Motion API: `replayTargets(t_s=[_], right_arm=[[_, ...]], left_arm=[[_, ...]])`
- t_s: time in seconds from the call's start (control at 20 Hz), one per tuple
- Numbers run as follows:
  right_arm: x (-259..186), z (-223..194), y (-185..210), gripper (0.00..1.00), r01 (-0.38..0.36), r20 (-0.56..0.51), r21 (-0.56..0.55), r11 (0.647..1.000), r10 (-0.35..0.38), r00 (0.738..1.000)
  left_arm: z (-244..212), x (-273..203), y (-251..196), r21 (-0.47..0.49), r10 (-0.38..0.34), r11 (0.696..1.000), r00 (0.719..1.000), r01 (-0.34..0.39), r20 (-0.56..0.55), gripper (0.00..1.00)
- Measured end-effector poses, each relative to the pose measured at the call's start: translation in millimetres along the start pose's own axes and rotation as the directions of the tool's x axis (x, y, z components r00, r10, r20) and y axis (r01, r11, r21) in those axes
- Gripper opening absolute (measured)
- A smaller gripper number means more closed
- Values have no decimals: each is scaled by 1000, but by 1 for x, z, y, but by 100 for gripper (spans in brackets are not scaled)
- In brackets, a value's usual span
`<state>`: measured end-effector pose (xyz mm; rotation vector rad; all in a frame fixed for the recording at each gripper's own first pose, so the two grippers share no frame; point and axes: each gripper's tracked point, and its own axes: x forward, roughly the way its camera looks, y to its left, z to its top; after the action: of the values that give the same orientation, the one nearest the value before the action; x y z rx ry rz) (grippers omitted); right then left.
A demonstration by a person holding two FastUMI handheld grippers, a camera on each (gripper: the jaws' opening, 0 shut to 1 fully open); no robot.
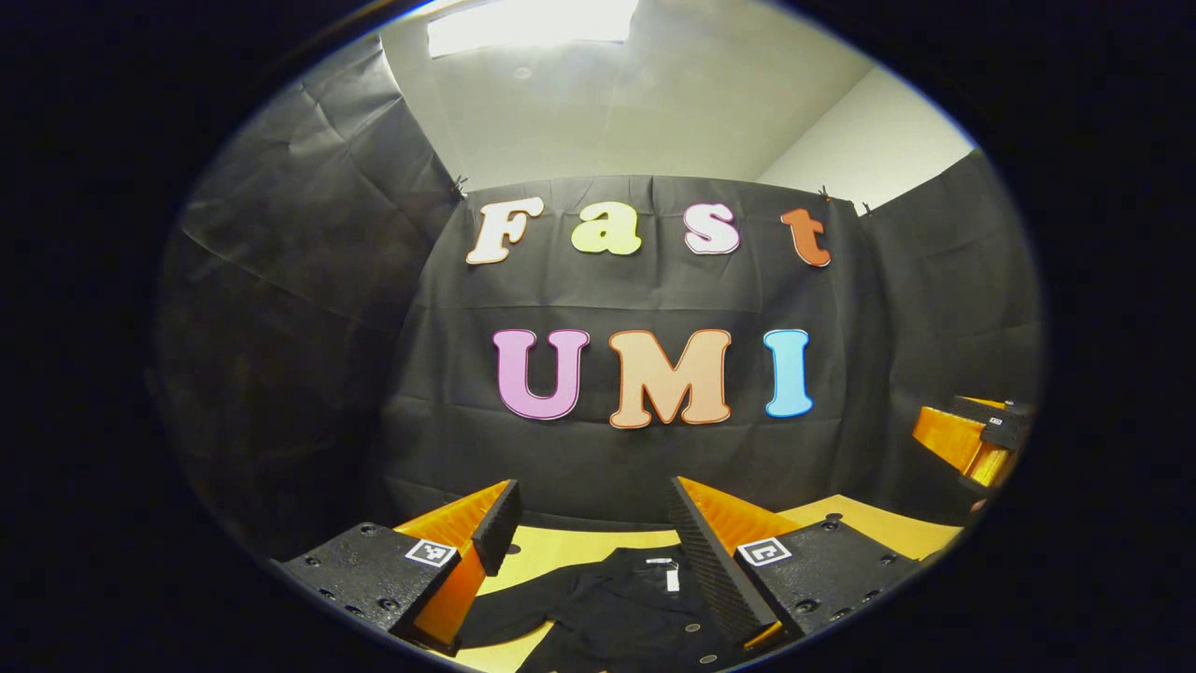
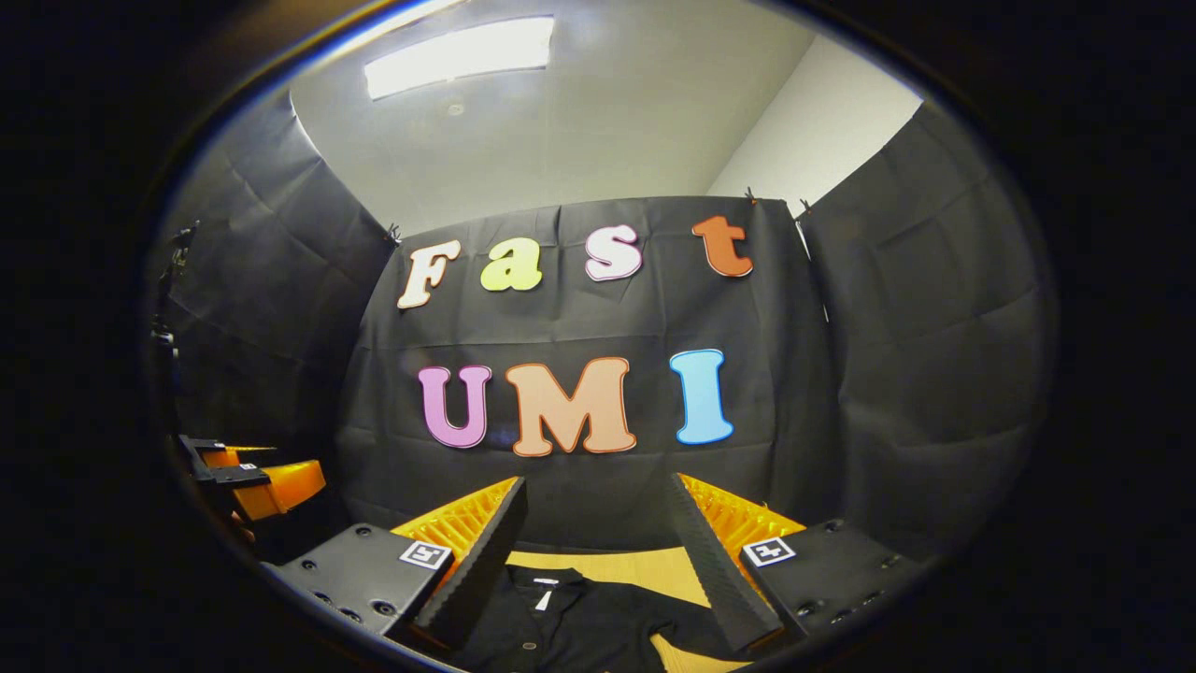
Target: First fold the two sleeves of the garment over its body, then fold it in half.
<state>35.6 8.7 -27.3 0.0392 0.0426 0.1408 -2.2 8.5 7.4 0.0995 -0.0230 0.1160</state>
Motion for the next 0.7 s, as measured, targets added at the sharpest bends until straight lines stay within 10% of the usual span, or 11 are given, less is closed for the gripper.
replayTargets(t_s=[0.7], right_arm=[[4,-16,34,96,-80,-41,-44,996,78,996]], left_arm=[[-21,-3,25,-16,39,999,998,-40,-47,92]])
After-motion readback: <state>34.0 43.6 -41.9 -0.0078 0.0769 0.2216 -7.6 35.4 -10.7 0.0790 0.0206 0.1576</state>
